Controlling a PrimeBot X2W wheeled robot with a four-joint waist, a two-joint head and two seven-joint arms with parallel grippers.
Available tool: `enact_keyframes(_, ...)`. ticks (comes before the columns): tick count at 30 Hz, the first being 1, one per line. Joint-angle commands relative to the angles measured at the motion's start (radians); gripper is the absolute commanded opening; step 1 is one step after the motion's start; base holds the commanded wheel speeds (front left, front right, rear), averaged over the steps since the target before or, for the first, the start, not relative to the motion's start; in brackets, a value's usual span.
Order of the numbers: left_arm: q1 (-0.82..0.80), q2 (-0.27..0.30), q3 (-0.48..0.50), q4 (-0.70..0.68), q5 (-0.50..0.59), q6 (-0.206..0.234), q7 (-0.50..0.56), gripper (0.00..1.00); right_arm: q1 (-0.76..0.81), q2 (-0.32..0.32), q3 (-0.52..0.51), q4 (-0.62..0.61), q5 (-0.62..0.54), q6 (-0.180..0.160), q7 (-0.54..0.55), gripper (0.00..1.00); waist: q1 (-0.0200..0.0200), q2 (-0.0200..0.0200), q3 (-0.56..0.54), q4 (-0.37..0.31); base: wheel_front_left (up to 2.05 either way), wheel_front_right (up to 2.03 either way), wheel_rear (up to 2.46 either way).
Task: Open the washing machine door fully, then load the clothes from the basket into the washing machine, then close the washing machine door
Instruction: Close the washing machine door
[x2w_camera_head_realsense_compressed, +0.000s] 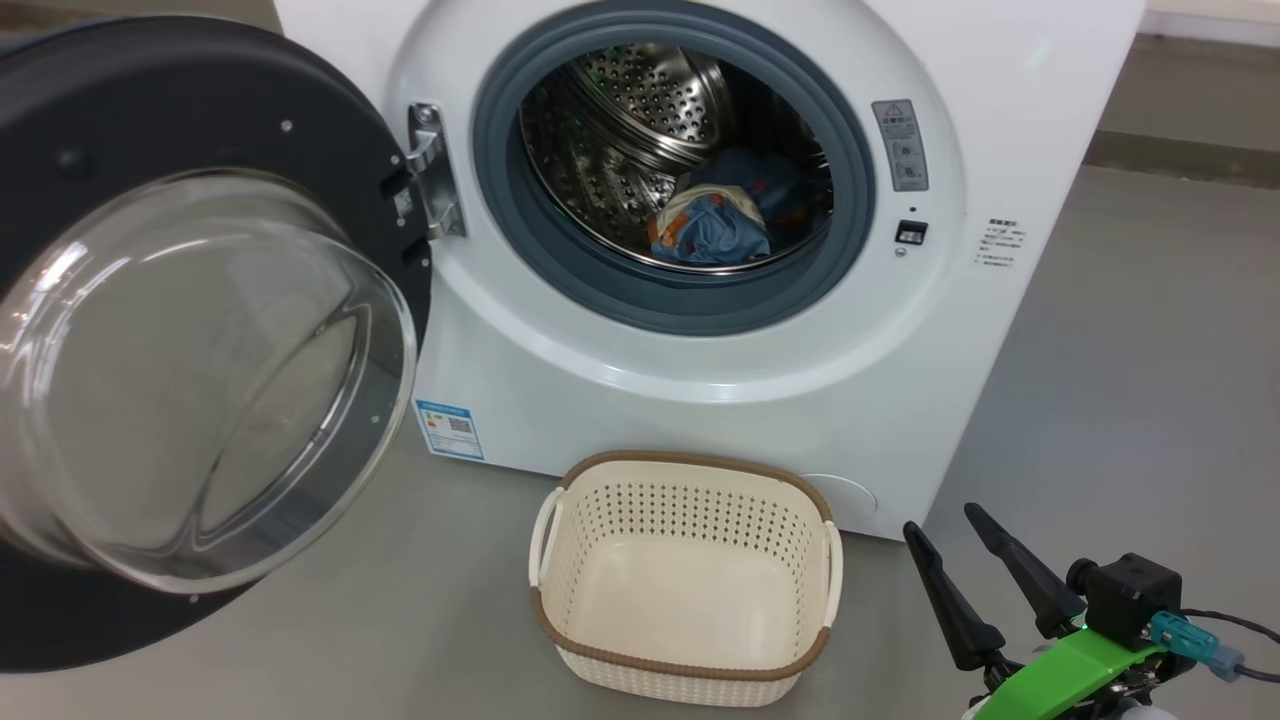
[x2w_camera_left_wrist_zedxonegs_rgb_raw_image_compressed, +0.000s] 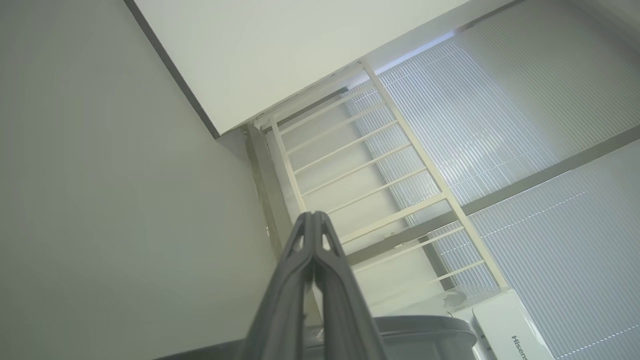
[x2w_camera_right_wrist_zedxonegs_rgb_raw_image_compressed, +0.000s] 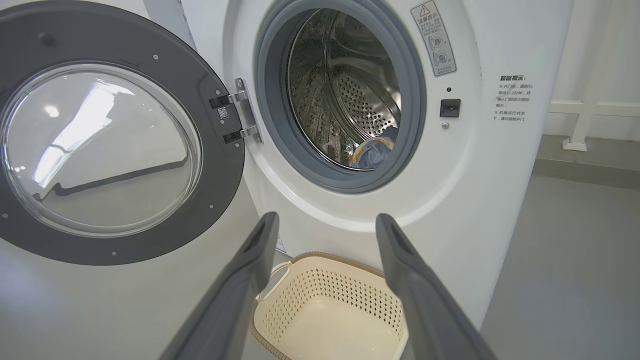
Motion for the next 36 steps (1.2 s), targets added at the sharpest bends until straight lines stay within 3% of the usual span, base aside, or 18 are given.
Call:
enact_keyframes(1, -0.034, 0.064, 0.02, 0.017, -0.017, -0.007, -0.005, 0.0, -0.029, -0.023, 0.024, -0.018, 0.012, 0.01, -0.005, 1.0, 0.0, 0.0, 0.009, -0.015, 0.0, 0.0, 0.0)
enact_keyframes(13, -0.028, 0.104, 0.033, 0.187, -0.062, -0.007, -0.039, 0.0, -0.047, -0.049, 0.038, -0.017, 0.017, 0.01, -0.005, 1.0, 0.0, 0.0, 0.042, -0.065, 0.0, 0.0, 0.0)
enact_keyframes(24, -0.038, 0.111, 0.012, 0.25, -0.085, -0.007, -0.035, 0.0, -0.061, -0.057, 0.043, -0.017, 0.016, 0.01, -0.005, 1.0, 0.0, 0.0, 0.06, -0.081, 0.0, 0.0, 0.0)
enact_keyframes(30, -0.033, 0.108, -0.018, 0.267, -0.097, -0.007, 0.023, 0.0, -0.06, -0.054, 0.034, -0.017, 0.012, 0.01, -0.005, 1.0, 0.0, 0.0, 0.066, -0.078, 0.0, 0.0, 0.0)
enact_keyframes(36, -0.026, 0.1, -0.066, 0.278, -0.12, -0.007, 0.194, 0.0, -0.055, -0.044, 0.027, -0.014, 0.009, 0.01, -0.005, 1.0, 0.0, 0.0, 0.056, -0.065, 0.0, 0.0, 0.0)
